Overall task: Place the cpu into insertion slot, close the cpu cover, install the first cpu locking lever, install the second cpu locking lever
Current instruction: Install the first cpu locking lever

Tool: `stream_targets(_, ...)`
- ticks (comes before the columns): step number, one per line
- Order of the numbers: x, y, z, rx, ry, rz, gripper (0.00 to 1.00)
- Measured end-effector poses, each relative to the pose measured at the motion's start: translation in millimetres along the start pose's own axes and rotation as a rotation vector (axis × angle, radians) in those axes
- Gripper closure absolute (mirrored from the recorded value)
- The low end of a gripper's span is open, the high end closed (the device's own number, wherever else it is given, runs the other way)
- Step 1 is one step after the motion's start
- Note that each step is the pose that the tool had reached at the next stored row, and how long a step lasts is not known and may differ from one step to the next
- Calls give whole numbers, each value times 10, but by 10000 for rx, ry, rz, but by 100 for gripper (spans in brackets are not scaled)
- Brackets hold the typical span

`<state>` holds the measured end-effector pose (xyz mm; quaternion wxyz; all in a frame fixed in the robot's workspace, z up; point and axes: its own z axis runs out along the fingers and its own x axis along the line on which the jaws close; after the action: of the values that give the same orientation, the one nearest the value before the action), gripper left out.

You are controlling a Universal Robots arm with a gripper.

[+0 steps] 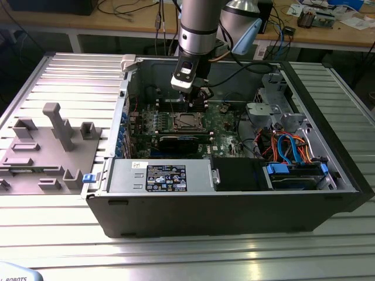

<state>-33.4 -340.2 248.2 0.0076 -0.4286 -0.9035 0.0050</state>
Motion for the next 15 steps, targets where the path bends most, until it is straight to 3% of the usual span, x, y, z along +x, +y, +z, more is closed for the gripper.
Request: stream_targets(15,0,0,0,2,-3,-161,89)
